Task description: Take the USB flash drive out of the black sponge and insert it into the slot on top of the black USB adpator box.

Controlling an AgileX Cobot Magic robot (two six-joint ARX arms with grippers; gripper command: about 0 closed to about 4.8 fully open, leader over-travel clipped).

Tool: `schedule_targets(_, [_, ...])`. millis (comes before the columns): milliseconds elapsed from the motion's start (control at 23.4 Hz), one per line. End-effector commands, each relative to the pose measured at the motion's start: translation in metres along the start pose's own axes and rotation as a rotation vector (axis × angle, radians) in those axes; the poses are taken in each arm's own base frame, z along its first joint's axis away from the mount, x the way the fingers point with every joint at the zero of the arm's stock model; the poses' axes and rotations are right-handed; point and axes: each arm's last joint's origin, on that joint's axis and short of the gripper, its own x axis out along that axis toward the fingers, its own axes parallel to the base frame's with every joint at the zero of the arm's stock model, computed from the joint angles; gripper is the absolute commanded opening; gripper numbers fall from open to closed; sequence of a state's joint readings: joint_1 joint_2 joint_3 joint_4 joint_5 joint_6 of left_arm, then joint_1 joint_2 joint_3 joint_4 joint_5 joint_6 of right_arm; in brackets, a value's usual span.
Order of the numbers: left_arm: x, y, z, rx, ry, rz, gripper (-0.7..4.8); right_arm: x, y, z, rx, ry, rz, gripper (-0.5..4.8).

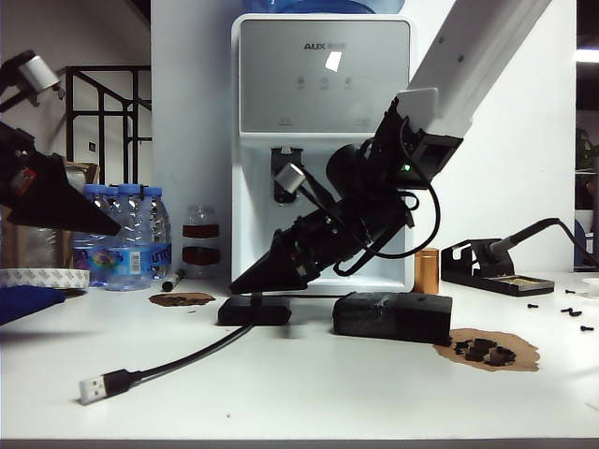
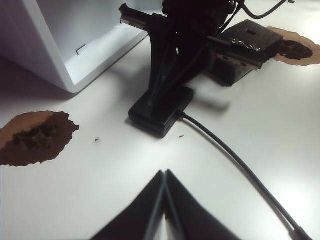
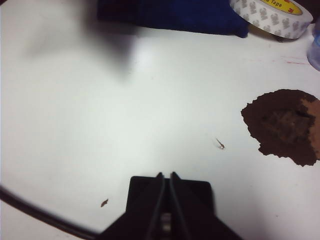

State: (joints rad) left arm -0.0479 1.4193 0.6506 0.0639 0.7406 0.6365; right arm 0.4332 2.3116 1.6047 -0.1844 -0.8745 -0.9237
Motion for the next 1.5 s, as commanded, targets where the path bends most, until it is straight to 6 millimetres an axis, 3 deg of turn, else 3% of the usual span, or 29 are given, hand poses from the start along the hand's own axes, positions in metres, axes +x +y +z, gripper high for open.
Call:
schedule_targets(43, [-0.001,0.001,0.003,0.017,-0.017,0.001,-0.04,-0.003,0.007,0.006,0.085,-0.067,0.098,-0.03])
schedule_targets(385, [-0.001,0.001,0.003,0.017,-0.018,-0.002,-0.04,-0.001,0.001,0.016,0.039,-0.14,0.077,-0.04])
schedule_targets(940, [-0.001,0.001,0.003,0.017,-0.019,-0.002,-0.04,0.002,0.003,0.002,-0.005,0.061,-0.018,-0.03])
schedule_targets(1496, [-0.001,0.001,0.003,0.016,-0.017,-0.002,-0.04,0.004,0.002,0.001,-0.049,0.054,-0.024,-0.04])
